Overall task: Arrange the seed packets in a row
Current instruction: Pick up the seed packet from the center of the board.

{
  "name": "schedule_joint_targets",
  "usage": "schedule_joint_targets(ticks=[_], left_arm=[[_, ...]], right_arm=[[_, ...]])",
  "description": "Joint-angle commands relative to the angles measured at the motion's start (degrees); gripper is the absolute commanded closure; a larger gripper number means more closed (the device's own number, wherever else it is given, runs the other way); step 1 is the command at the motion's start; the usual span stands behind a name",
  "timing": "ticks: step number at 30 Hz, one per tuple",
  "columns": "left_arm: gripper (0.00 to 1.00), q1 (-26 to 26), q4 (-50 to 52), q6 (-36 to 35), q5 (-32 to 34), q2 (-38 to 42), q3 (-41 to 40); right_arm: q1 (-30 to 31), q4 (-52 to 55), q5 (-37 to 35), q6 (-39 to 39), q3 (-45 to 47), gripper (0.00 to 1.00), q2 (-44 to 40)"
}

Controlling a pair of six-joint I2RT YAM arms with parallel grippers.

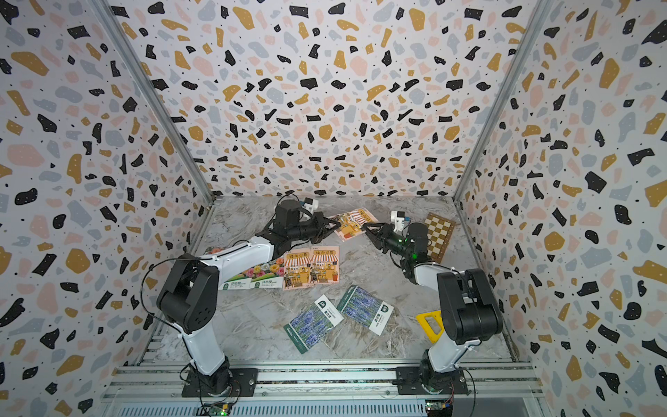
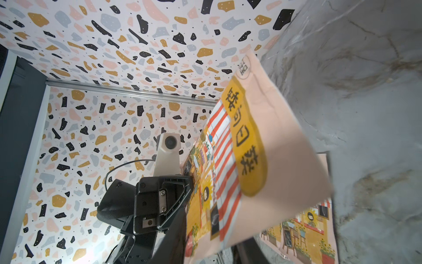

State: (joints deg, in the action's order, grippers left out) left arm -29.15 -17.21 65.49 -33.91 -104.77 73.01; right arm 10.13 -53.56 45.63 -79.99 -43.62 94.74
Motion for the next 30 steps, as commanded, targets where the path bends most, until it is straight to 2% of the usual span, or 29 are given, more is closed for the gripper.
schedule_joint_targets(ticks=[1, 8, 10, 13, 19, 22, 27, 30], left_arm=[[1.00, -0.13, -3.18, -0.01, -0.13, 2.18, -1.07], [0.98, -0.12, -2.64, 1.19, 0.74, 4.75, -3.51], [0.87, -0.08, 1.68, -0.51, 1.81, 6.62, -4.05], [0.57, 0.77, 10.51, -4.75, 4.13, 9.74, -4.94], [0.24, 5.66, 27.01, -14.95, 8.05, 16.17, -8.53], [0.11, 8.51, 35.16, -22.67, 10.52, 19.04, -9.55], [0.00, 12.09, 42.22, -30.48, 12.65, 22.02, -10.08], [0.01, 12.91, 44.71, -34.04, 13.45, 22.54, -9.49]], right_arm=[[0.59, -3.44, -0.09, -1.05, -2.50, 0.71, -0.21], [0.85, -1.34, -0.14, 1.48, -4.19, 0.94, 1.54], [0.77, 2.59, -0.48, 4.68, -4.81, 1.00, 1.42], [0.77, 13.53, 0.00, 13.09, -7.70, 1.00, 1.52], [0.87, 48.32, 0.73, 40.73, -20.32, 1.00, 6.03], [0.87, 58.70, 0.43, 50.35, -24.68, 1.00, 9.10], [1.06, 68.52, 0.66, 59.64, -30.09, 1.00, 13.88], [1.11, 72.17, 0.76, 63.05, -32.65, 1.00, 16.01]])
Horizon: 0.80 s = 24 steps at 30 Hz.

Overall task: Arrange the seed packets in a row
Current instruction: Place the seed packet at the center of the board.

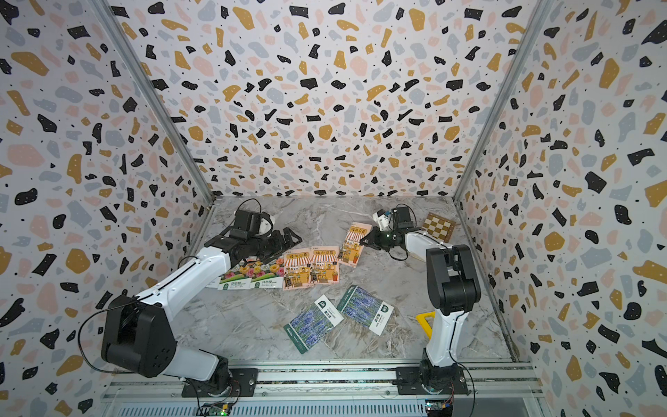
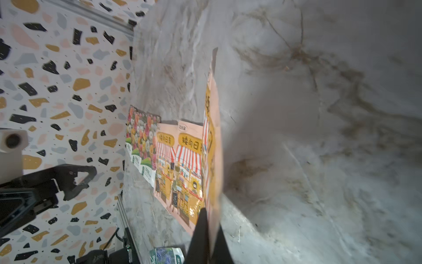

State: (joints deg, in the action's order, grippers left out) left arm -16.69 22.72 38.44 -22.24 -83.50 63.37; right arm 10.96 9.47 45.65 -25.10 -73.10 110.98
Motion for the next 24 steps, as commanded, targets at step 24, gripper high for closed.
schedule_joint_targets(ticks=[24], left_arm=[[0.01, 1.10, 10.67, -15.23, -2.19, -2.35, 2.81]], right_arm=[[1.13, 23.87, 7.12, 21.46, -8.60, 0.94, 5.92]])
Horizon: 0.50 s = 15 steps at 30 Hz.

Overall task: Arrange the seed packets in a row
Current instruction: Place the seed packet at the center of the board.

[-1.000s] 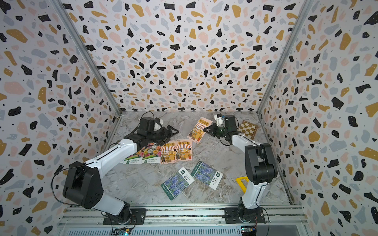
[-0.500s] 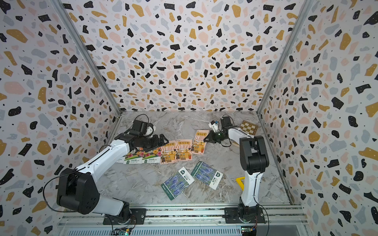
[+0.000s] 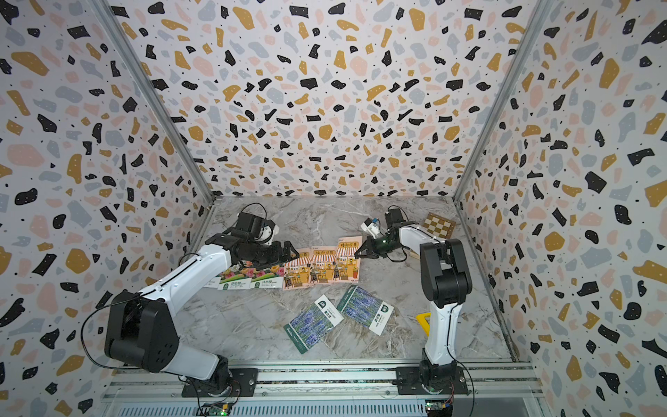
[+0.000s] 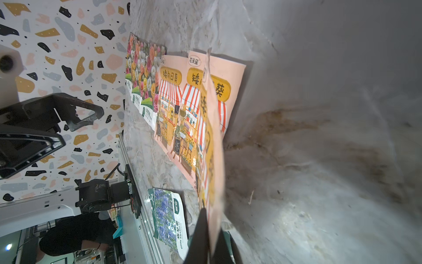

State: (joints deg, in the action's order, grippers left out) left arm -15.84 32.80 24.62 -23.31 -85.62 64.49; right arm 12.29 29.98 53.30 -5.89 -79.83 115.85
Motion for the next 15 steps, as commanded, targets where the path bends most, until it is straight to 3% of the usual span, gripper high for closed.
schedule_joint_targets(ticks=[1, 4, 6, 12, 15], left_arm=[[0.01, 0.28, 0.64, -1.42, -1.05, -0.22, 1.56], [0.01, 0.23, 0.78, -1.50, -1.02, -0.37, 1.44], [0.01, 0.20, 0.60, -1.33, -1.29, -0.51, 1.33], [0.00, -0.13, -1.53, 0.58, -4.91, -2.71, 1.21], [0.08, -1.62, -2.51, 2.41, -6.53, -4.94, 2.20]], right_arm=[[-0.32, 3.67, -1.08, 2.35, -2.53, 0.88, 1.82], [-0.38, 3.48, -6.09, 0.94, -4.63, 0.66, 3.28], [-0.69, 2.48, -8.10, -0.63, -6.23, 0.57, 4.20], [-0.59, -3.33, -8.63, -4.37, -5.35, 0.57, 3.67], [-0.61, -7.37, -11.65, -7.23, -2.10, 0.58, 1.46]])
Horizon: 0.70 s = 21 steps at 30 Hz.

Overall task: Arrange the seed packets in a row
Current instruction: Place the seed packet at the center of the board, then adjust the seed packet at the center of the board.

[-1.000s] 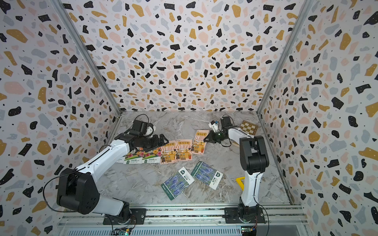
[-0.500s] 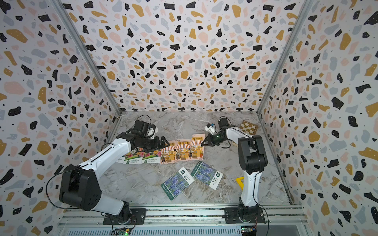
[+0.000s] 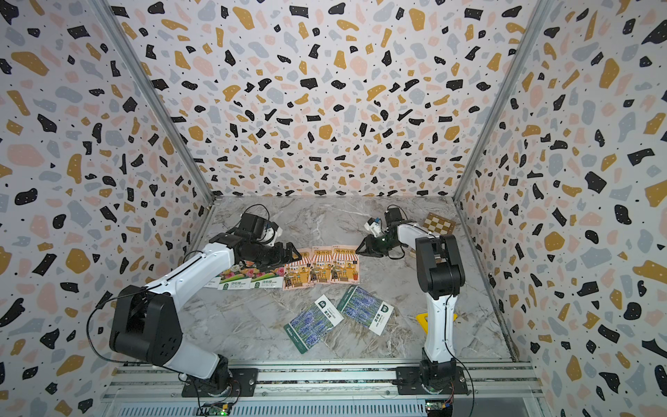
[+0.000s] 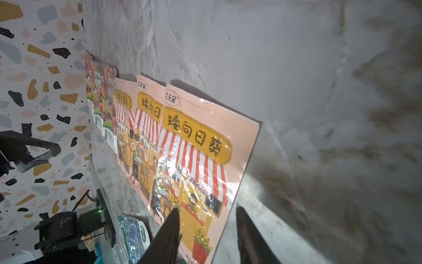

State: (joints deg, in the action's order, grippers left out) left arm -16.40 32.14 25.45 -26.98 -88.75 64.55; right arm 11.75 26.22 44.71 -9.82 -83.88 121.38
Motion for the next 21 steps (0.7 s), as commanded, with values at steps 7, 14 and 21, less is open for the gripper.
schedule_joint_targets(ticks=[7, 14, 21], left_arm=[[0.29, -8.13, -5.75, 7.28, -5.75, -9.48, 6.01], [0.38, -13.12, -9.04, 11.34, -6.59, -18.14, 10.01], [0.44, -13.74, -11.04, 13.21, -7.90, -24.30, 12.92]], right_arm=[[1.05, -7.99, -11.28, -7.07, 10.20, 0.50, -11.23], [3.13, -10.22, -12.72, -8.85, 16.59, 0.47, -14.00], [4.89, -11.16, -11.77, -8.82, 17.70, 0.47, -12.58]])
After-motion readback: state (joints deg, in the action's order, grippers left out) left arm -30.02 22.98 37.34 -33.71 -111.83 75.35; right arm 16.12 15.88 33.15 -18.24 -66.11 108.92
